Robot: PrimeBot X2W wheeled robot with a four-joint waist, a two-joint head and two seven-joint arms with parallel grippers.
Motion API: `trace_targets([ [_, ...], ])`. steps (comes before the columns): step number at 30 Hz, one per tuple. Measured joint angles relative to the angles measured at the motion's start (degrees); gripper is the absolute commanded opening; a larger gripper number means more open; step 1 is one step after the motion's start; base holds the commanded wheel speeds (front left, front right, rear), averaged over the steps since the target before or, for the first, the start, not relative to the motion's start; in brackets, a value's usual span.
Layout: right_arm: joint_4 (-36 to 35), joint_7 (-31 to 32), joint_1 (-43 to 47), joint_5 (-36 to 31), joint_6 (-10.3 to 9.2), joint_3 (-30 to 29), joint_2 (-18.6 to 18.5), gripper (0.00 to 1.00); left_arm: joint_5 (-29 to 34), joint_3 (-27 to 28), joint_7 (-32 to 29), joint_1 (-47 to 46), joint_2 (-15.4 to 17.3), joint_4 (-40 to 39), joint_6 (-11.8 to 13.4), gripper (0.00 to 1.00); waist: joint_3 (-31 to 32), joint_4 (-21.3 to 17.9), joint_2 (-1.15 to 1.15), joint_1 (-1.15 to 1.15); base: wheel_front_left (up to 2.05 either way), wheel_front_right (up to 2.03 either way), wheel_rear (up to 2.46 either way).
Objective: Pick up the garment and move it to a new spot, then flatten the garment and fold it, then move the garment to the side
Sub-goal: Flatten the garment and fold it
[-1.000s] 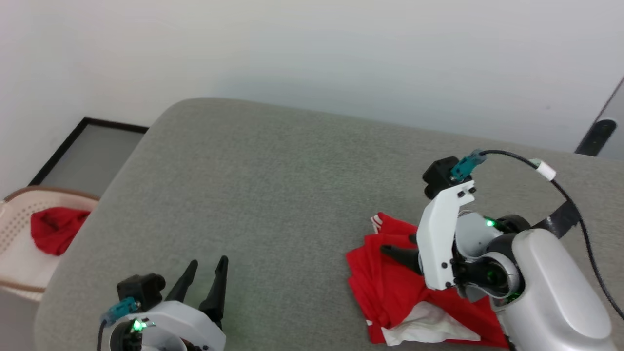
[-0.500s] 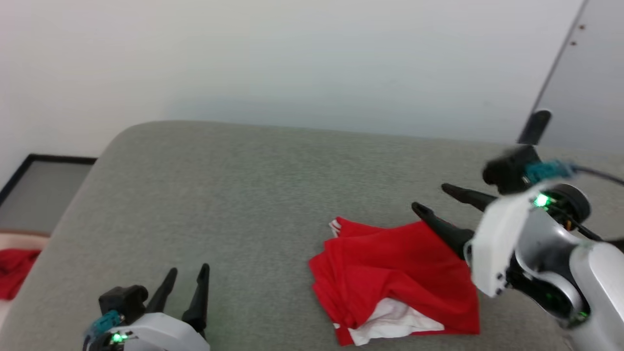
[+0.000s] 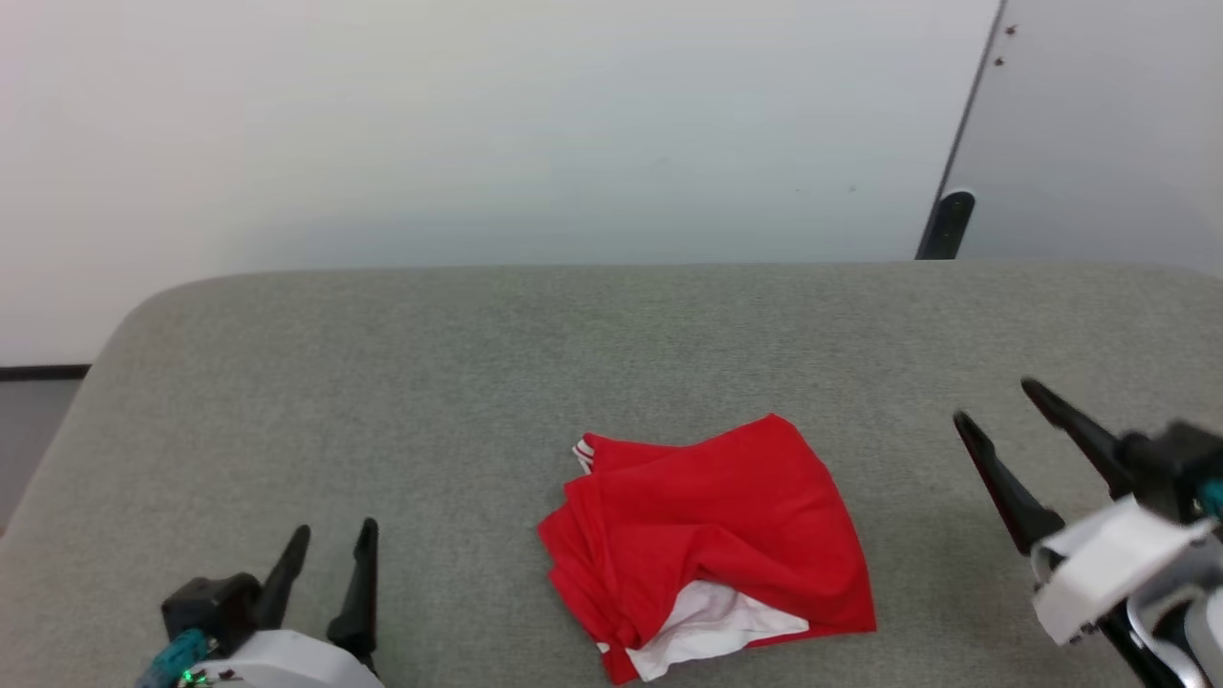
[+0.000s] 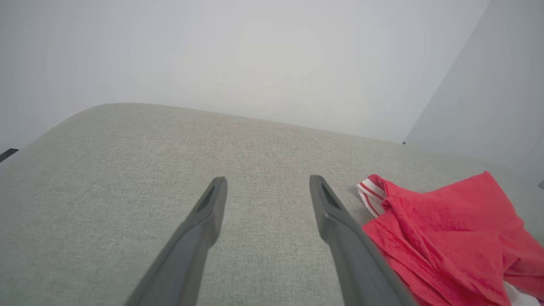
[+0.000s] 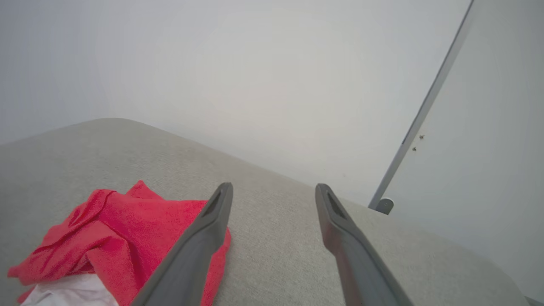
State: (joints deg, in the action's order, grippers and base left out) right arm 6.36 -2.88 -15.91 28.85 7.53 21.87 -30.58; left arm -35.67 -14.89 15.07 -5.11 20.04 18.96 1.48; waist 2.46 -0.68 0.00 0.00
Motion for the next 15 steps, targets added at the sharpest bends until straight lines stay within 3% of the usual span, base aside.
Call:
trace_targets([
  [7,4.9,-8.3,6.3,-3.3,0.0,-5.1,2.2,1.0,6.0,5.4,0.0,2.5,-1.6,-2.8,-0.3,1.0,0.2,-1.4,0.0,0.0,0.0,0.0,0.0],
  [15,7.4,-10.9,11.0,-4.8,0.0,-9.6,4.1,1.0,12.2,11.4,0.0,5.8,-4.3,-3.1,-2.5,1.0,0.2,-1.0,0.0,0.0,0.0,0.0,0.0],
])
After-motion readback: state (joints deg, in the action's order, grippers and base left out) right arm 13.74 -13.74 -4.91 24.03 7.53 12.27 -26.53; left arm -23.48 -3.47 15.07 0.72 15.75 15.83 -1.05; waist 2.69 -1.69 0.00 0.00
